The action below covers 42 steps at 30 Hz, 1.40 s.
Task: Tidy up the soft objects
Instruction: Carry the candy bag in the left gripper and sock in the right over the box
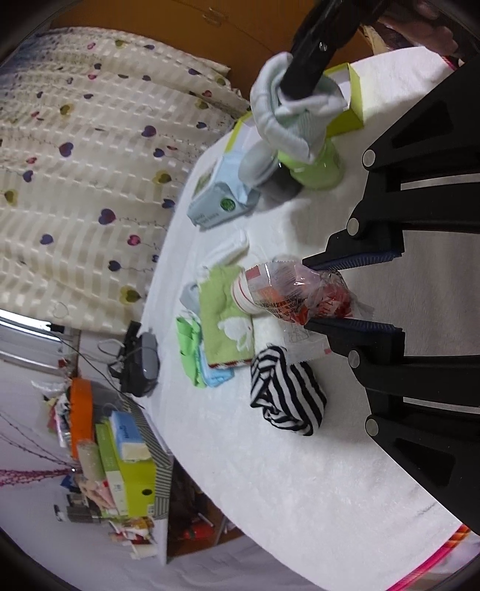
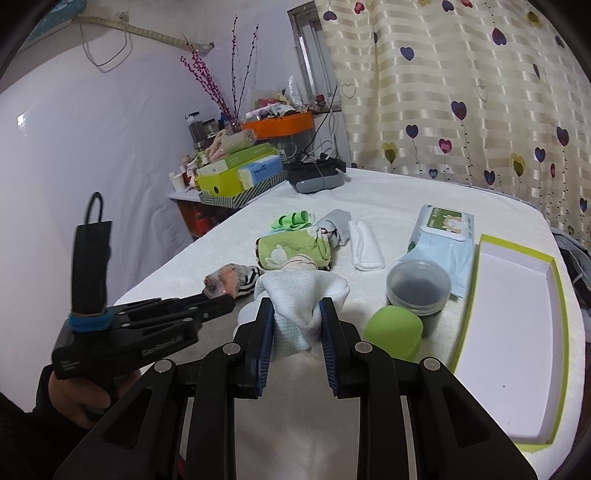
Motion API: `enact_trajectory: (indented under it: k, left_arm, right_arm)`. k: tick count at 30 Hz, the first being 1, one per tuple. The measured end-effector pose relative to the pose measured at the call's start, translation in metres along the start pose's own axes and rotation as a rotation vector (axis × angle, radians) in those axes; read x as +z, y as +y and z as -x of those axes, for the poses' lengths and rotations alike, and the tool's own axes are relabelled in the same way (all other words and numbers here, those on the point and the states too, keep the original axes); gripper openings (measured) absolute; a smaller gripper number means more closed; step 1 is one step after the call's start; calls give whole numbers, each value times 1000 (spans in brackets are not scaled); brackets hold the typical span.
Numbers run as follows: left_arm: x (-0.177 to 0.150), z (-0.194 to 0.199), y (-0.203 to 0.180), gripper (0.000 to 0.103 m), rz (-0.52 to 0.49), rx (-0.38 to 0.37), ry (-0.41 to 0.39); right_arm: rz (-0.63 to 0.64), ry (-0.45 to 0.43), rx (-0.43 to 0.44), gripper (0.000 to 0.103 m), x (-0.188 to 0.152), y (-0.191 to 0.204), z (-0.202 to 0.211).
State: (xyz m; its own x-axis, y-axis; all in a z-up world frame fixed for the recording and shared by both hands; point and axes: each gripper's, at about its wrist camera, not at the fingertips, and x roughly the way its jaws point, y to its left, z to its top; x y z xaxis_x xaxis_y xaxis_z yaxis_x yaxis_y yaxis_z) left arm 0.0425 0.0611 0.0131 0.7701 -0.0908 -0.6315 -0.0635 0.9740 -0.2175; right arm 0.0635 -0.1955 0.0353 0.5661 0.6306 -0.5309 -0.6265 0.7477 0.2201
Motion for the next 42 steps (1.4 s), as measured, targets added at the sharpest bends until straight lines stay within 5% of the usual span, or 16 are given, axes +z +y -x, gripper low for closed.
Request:
enact_trajectory:
  k: [16,42]
  left_arm:
    - [26,13,-37,23,-50,-32,-74]
    - [24,-30,-167,23,-244,-199,3]
  right_arm:
    - [-11,-64,-45,25,11,-13,21]
    - [-191,-97,-238,25,-10,-113,71]
